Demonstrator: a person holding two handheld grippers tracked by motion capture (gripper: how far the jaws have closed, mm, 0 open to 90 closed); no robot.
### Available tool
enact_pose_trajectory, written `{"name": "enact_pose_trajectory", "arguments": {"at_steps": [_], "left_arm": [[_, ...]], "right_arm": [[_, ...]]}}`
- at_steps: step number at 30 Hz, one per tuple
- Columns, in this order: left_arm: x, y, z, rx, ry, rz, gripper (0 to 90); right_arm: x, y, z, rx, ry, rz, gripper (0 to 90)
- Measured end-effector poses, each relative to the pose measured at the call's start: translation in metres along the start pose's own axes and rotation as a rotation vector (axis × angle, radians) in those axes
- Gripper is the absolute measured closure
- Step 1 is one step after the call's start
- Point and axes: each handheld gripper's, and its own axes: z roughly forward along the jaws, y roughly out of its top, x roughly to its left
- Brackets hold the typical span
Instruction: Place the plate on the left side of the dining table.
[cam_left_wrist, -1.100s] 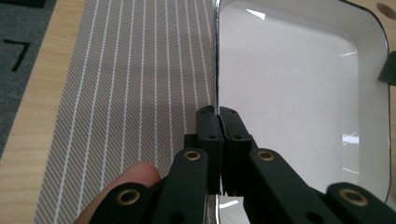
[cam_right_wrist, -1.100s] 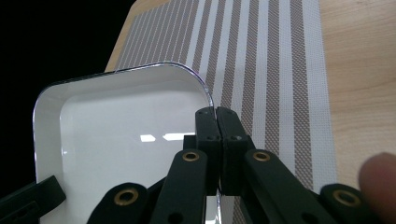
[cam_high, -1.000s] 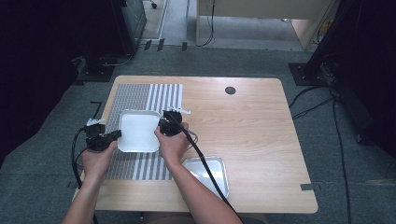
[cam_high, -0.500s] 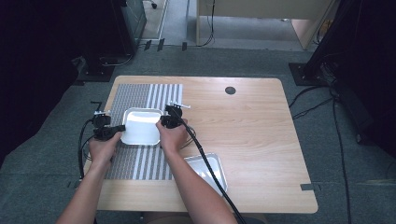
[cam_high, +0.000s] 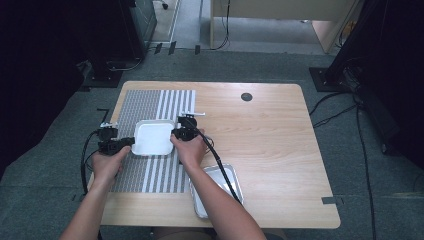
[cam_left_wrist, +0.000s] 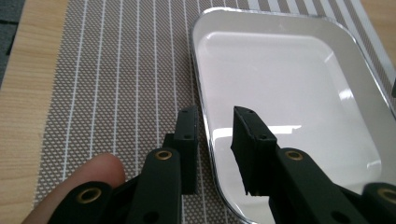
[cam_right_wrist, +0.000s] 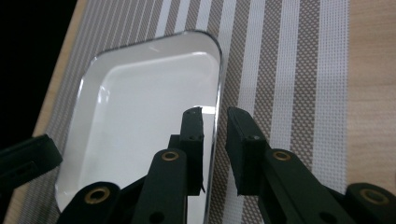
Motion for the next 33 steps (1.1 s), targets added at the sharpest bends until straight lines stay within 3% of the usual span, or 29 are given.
{"name": "enact_pose_trajectory", "arguments": {"at_steps": [3,8,10,13,18,25,33], "left_arm": [[-0.004,-0.004,0.003,0.031,0.032,0.034,70.6],[-0.007,-0.010,0.011,0.052,0.054,0.044,78.7],[-0.008,-0.010,0.011,0.040,0.057,0.029,82.8],[-0.008,-0.007,0.013,0.037,0.072,0.022,84.4],[-0.006,0.000,0.018,0.039,0.077,0.006,85.3],[-0.001,0.009,0.025,0.030,0.069,-0.037,86.3],[0.003,0.015,0.030,0.012,0.073,-0.071,86.9]], "right_arm": [[0.001,-0.007,-0.001,0.008,-0.029,-0.032,76.8],[0.007,-0.019,0.001,0.059,-0.072,-0.063,75.0],[0.010,-0.022,0.003,0.066,-0.088,-0.071,79.9],[0.013,-0.024,0.005,0.063,-0.094,-0.053,86.1],[0.012,-0.023,0.007,0.044,-0.085,-0.016,87.0],[0.007,-0.017,0.013,0.013,-0.038,0.054,87.6],[0.007,-0.012,0.019,-0.007,-0.025,0.056,87.4]]}}
